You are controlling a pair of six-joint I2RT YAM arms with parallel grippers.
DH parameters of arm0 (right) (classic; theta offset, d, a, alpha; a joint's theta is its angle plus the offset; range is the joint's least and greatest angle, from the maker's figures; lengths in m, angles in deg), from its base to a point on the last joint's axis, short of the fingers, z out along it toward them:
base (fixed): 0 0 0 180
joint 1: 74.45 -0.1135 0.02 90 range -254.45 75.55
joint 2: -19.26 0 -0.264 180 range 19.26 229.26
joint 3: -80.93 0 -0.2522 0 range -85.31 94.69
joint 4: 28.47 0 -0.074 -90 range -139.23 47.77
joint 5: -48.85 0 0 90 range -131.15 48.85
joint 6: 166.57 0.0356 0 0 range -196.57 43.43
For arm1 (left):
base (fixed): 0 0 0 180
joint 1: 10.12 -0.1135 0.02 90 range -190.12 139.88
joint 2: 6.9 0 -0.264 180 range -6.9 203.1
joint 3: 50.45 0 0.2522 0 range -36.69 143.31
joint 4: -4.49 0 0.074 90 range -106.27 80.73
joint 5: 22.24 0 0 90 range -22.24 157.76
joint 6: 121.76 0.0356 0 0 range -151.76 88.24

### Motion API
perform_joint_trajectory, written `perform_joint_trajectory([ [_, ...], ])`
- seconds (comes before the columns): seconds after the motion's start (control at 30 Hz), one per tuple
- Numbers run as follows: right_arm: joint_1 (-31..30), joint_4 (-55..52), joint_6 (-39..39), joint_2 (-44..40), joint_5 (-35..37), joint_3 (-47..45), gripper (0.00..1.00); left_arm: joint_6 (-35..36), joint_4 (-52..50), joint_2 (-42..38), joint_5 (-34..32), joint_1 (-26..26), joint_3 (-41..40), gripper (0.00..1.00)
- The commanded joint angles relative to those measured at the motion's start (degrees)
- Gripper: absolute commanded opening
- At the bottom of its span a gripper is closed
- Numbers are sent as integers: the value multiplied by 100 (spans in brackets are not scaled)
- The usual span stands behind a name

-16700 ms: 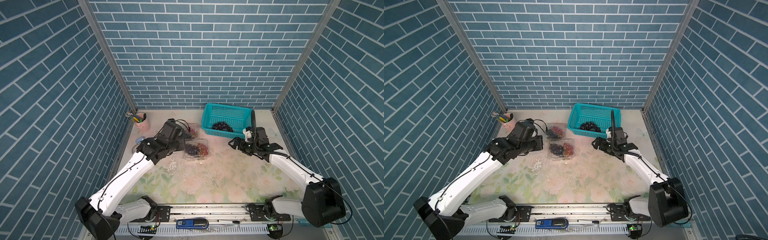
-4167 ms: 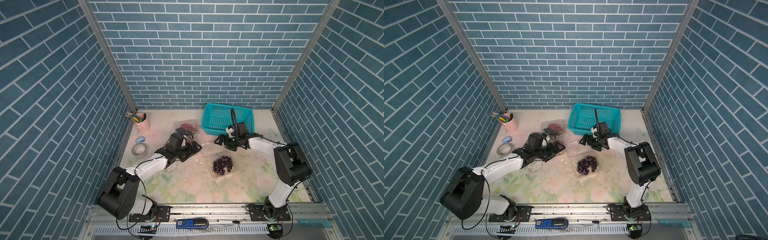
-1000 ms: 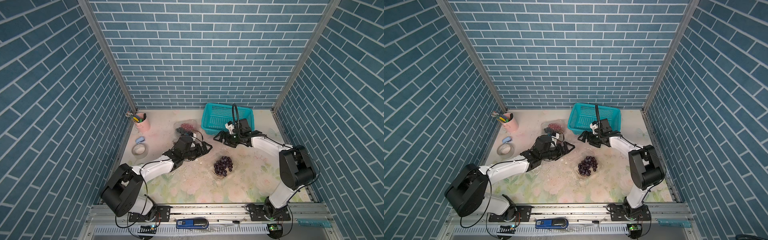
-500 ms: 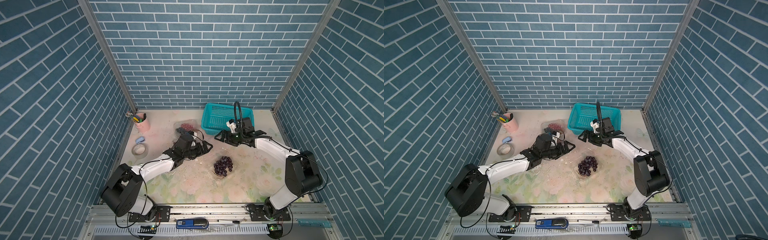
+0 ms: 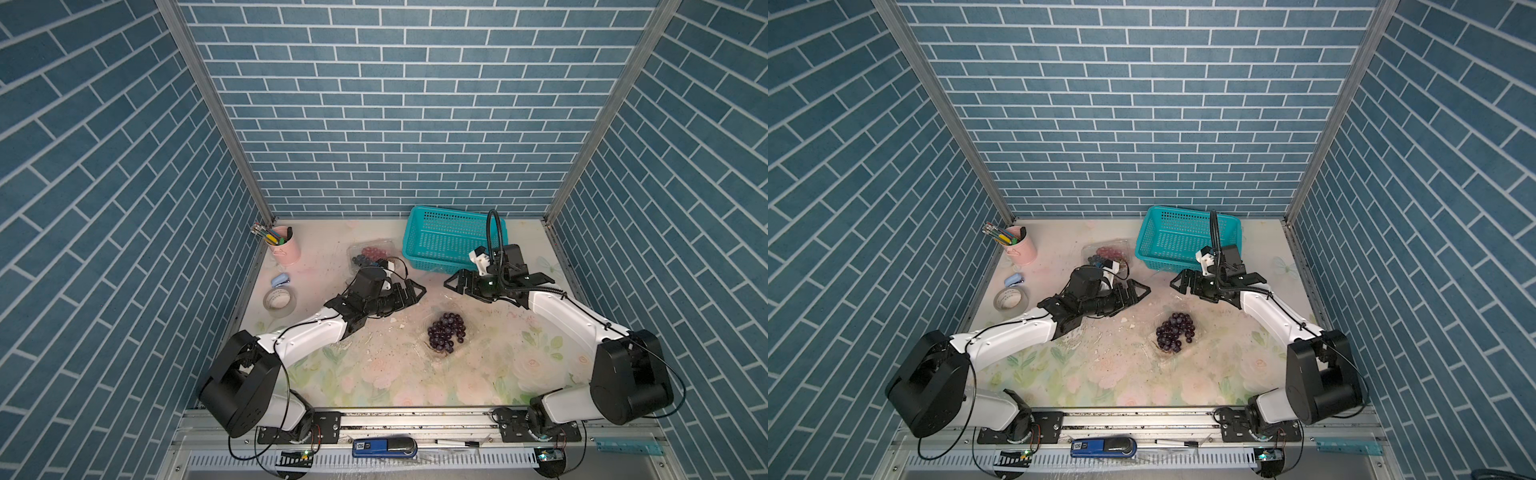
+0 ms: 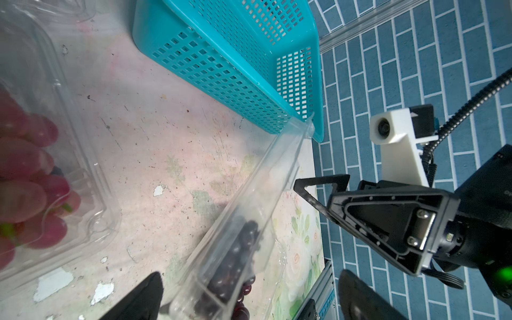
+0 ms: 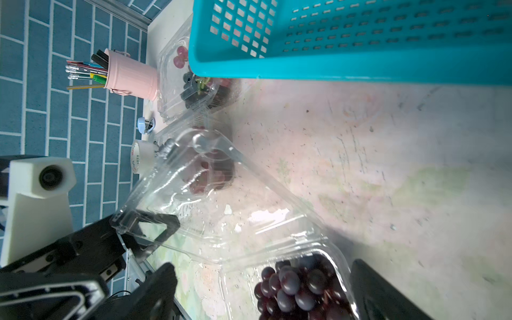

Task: Pack grapes into containers
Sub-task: Close the packing box at the center of the board.

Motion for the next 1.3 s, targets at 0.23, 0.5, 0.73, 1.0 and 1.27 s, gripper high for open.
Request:
perform_joint_trajectory([
  [0.23, 245, -192, 1184, -1602, 315, -1562, 98, 119, -47, -63, 66, 64, 240, 100],
  [0.5, 303, 198, 2292, -2749, 263, -2491, 99, 143, -171, -162, 49, 230, 385, 100],
  [0.73, 320, 1325, 3015, -2711, -16, -3262, 99, 140, -207, -138, -49, 456, 519, 100],
  [1.0, 310, 2482, 3754, -2817, -183, -3859, 98, -62, 86, 359, -36, 840, 729, 100],
  [1.27, -218, 3563, 4028, -2270, -9, -3875, 99, -170, 238, 511, -54, 873, 728, 100],
])
